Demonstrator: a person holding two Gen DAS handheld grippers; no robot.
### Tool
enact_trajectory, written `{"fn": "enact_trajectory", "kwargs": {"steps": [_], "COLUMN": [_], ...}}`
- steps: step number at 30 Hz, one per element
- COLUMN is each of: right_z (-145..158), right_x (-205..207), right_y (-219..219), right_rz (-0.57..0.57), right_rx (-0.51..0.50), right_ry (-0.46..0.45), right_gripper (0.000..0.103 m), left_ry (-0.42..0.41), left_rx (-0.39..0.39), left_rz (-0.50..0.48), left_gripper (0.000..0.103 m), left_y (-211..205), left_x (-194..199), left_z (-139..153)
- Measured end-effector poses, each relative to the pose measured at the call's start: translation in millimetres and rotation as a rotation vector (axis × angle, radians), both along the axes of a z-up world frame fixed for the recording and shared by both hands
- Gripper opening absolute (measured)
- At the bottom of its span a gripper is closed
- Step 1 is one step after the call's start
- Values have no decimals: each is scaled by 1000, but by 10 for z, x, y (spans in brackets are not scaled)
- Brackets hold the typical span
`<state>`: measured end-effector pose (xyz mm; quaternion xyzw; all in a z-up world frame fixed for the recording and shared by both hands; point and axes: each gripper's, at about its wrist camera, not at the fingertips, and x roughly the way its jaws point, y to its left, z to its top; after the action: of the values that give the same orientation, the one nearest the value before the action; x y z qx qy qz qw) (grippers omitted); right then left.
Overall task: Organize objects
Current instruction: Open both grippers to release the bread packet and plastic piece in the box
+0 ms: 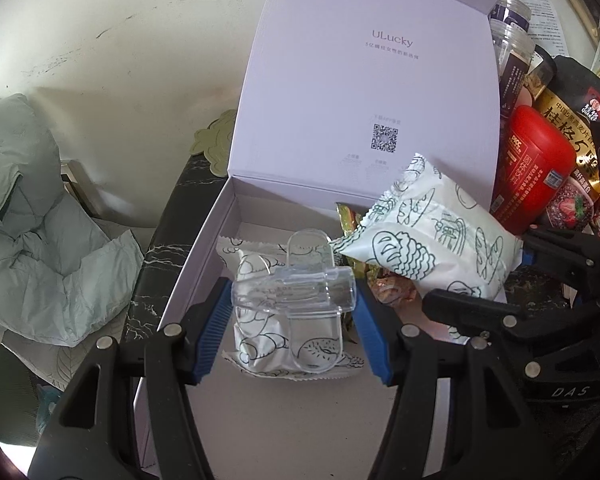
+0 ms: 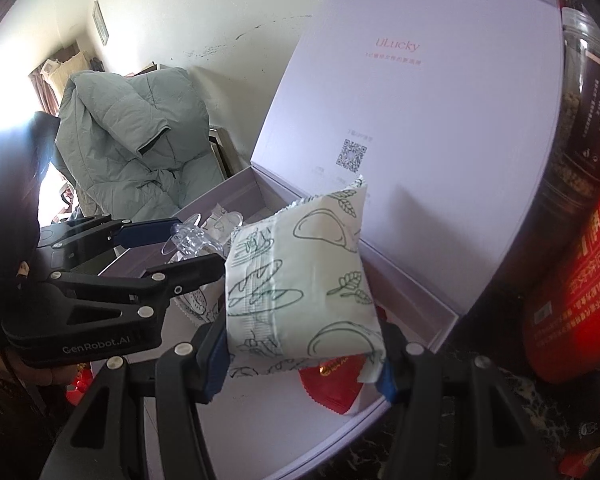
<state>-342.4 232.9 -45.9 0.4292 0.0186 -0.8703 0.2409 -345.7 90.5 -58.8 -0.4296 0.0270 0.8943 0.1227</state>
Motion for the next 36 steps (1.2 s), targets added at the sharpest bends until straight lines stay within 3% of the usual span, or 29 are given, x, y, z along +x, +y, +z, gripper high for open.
{"fn": "enact_trajectory", "kwargs": {"steps": [22,36], "right_z": [-127,13], "right_x": [-78,-19], "right_y": [-6,67], "right_rz": [12,-8], "right_rx": [-6,41], "right_ry": [-56,-9], "right_gripper": [60,66], "left_ry": [-60,-70], "left_rx": [8,4], "left_rz": [-3,10], "left_gripper": [58,59], "left_y": [18,-15], "left_x": [-57,-19], "left_z": [-164,-109]}}
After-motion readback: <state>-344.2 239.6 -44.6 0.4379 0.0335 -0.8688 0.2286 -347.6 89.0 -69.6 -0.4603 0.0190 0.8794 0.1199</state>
